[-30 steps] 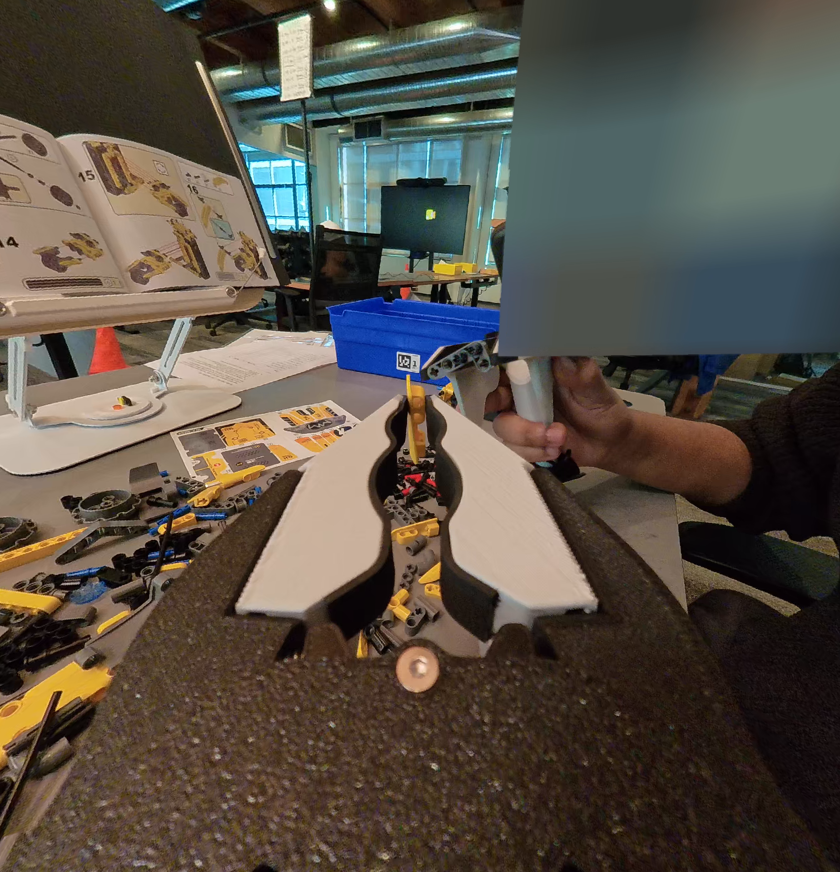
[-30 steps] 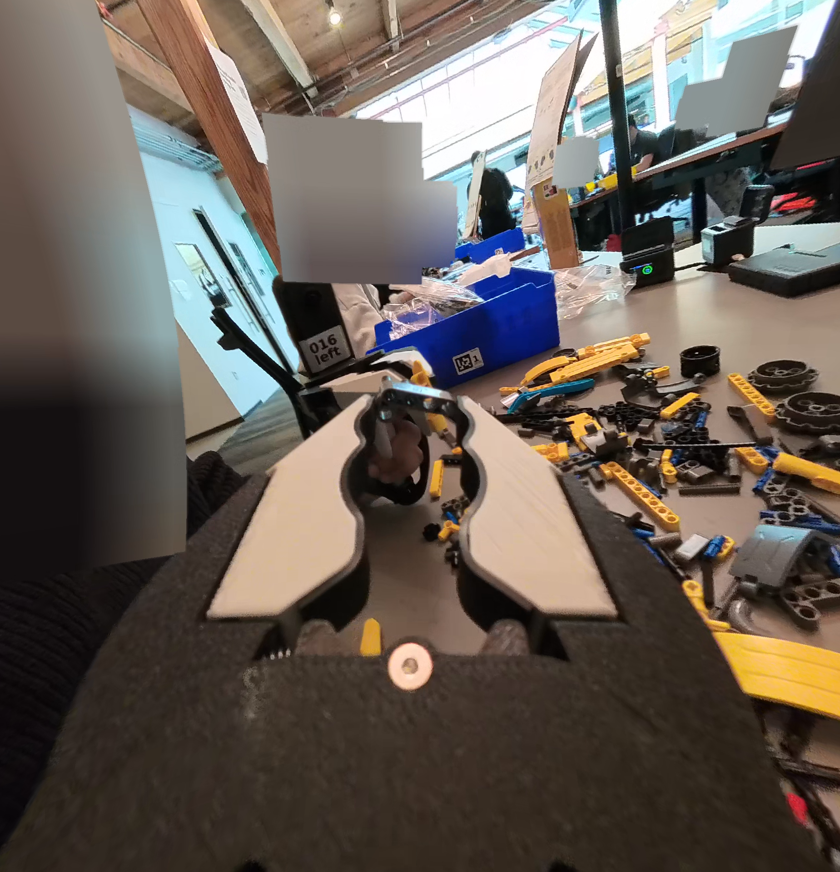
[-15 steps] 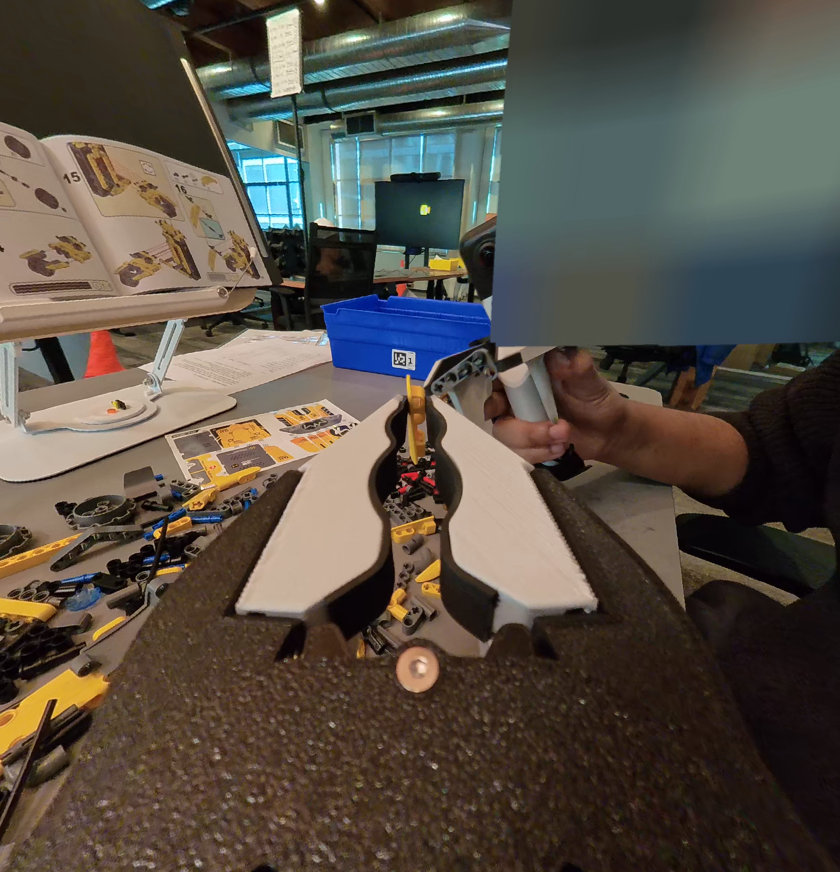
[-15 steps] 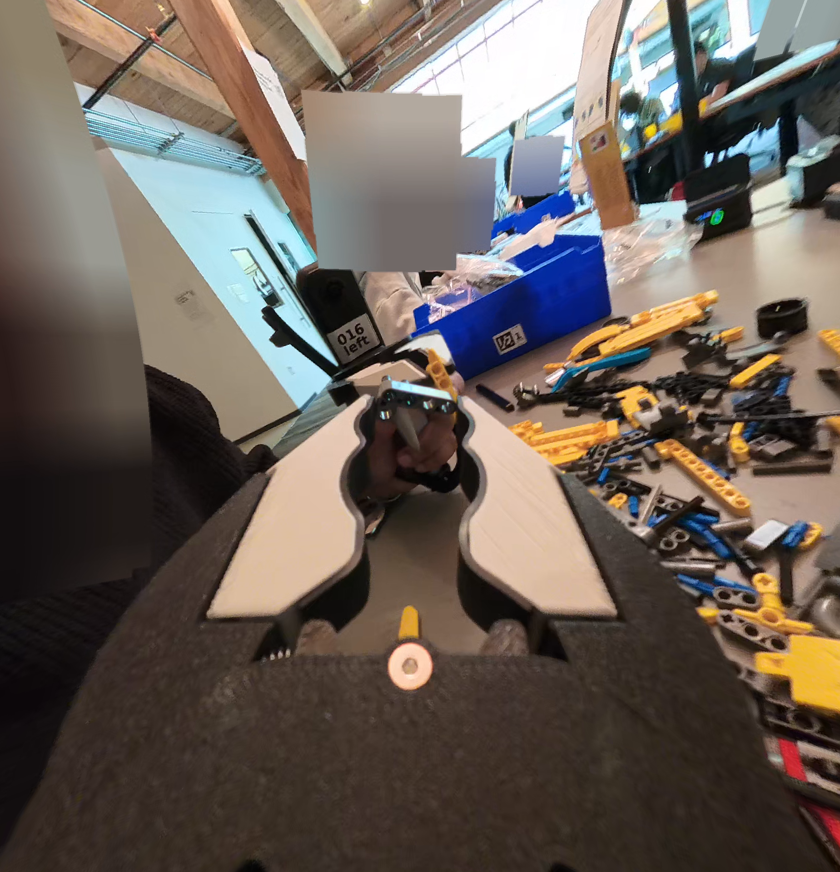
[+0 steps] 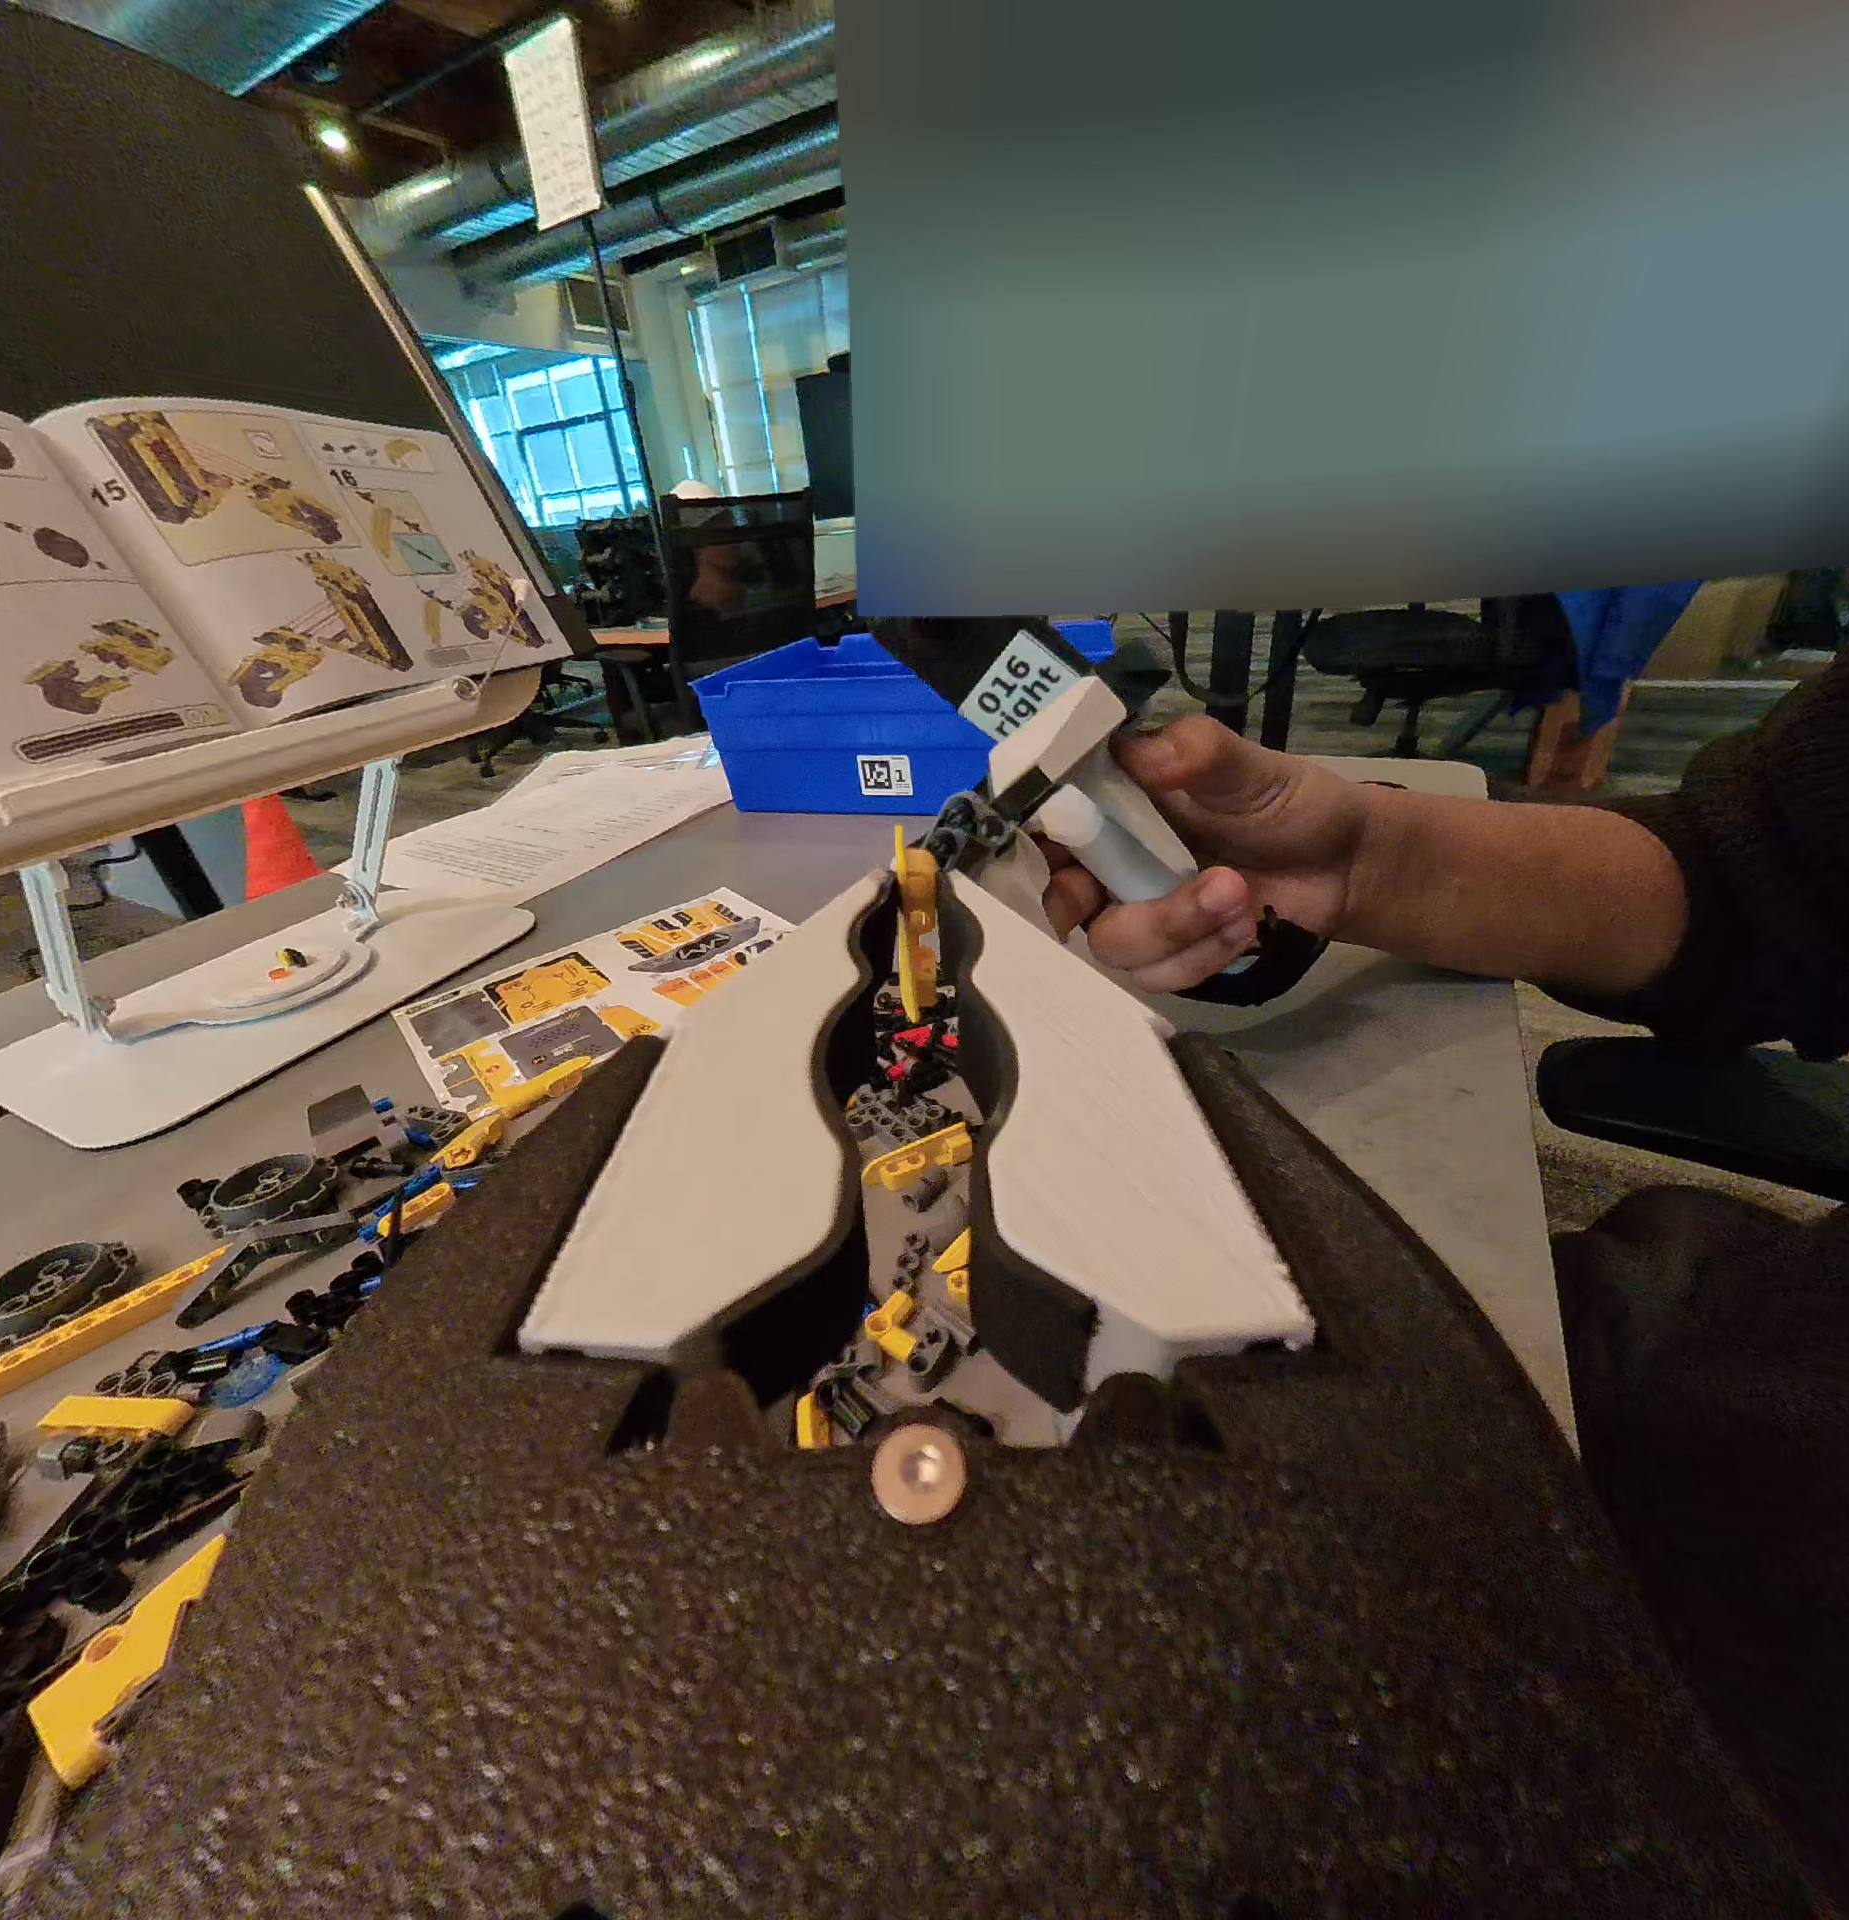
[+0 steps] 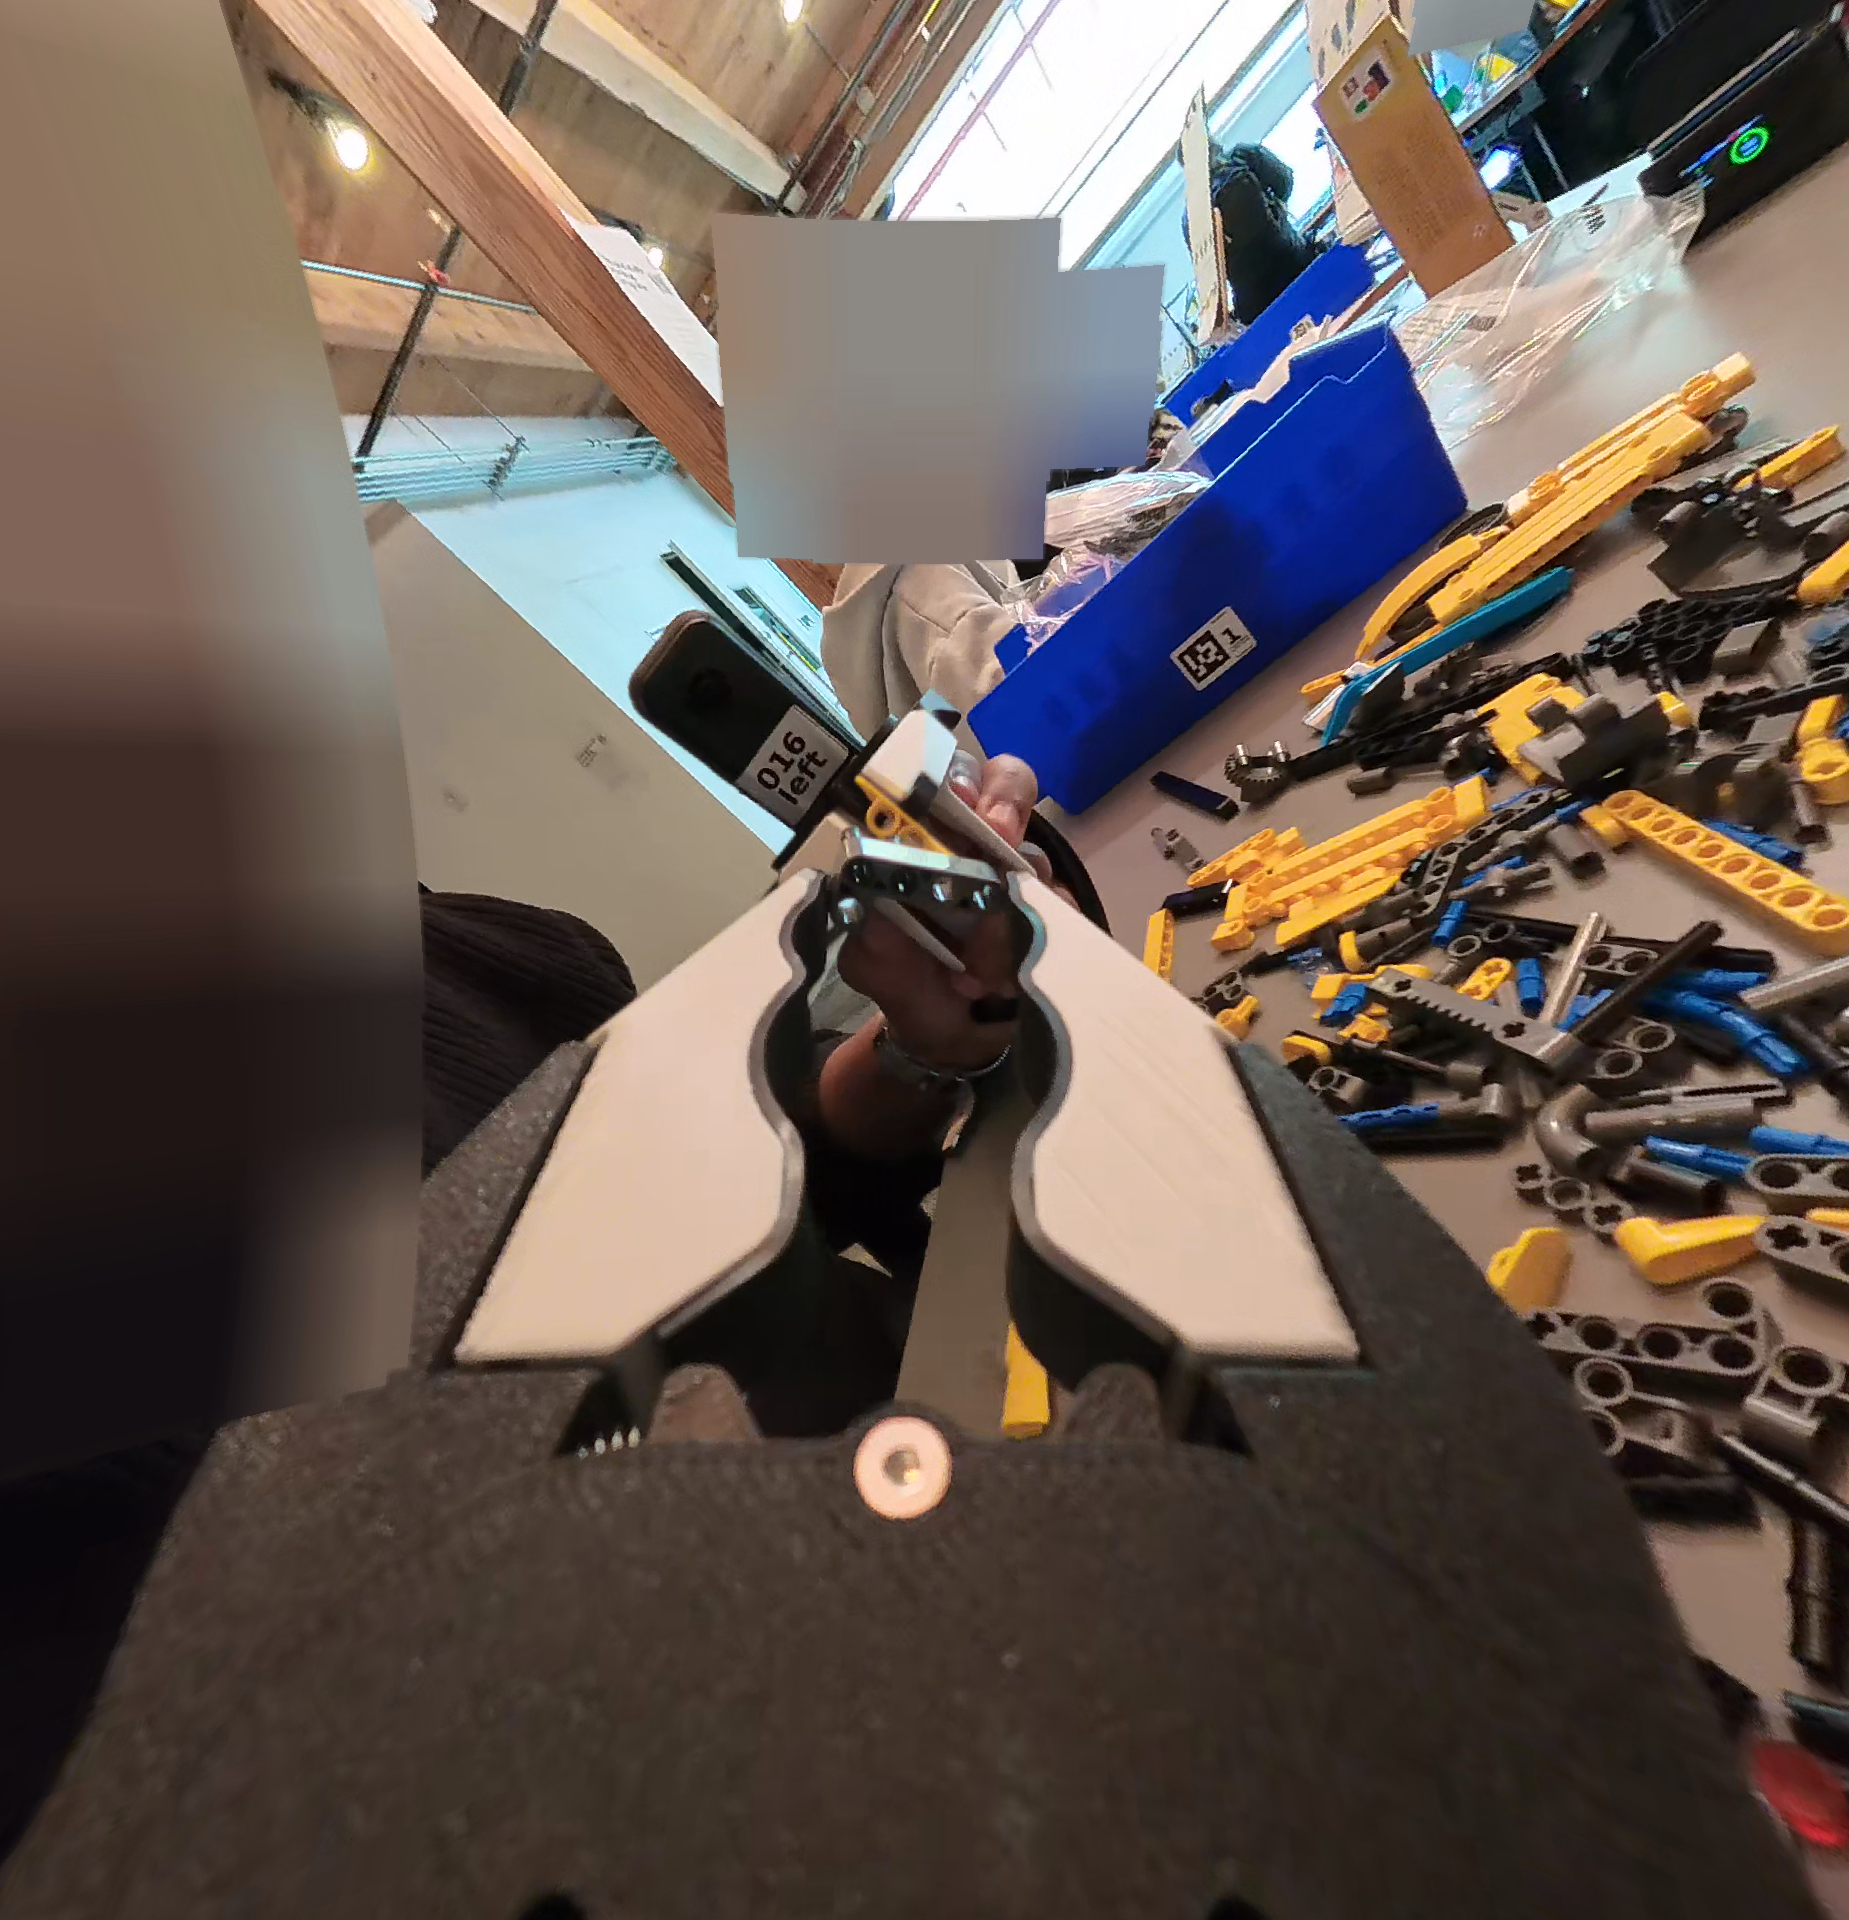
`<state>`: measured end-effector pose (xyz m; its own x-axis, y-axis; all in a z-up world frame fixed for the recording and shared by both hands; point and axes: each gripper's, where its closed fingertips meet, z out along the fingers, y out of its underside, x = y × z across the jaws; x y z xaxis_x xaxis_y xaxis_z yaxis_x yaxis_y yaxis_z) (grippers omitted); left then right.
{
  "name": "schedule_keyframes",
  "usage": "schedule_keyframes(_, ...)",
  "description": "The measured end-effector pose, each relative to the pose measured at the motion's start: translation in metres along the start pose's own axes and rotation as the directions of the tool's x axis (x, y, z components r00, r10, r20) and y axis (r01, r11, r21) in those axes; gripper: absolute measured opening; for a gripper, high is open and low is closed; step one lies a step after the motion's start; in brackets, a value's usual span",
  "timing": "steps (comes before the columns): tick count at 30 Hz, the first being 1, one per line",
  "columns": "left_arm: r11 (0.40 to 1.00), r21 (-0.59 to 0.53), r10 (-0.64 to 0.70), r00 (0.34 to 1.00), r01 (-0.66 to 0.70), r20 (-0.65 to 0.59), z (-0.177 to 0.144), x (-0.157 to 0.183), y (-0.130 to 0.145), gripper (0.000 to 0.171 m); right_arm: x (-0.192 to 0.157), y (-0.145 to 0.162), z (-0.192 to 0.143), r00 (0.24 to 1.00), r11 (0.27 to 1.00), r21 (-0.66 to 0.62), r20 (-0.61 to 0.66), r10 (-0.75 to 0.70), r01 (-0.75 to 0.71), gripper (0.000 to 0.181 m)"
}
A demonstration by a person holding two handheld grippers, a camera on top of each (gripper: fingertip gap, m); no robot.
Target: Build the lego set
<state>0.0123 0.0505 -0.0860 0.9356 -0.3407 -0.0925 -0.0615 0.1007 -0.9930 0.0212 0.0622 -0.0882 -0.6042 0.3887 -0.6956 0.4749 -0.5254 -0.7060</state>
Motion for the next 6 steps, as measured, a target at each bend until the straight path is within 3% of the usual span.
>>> schedule_keyframes(6, 1.000, -0.010, -0.001, 1.000, 0.001, -0.011, 0.0016, 0.0022, 0.0022, 0.006, 0.0001, 0.0024, 0.0014, 1.000, 1.000, -0.010, -0.001, -0.001, 0.001, 0.034)
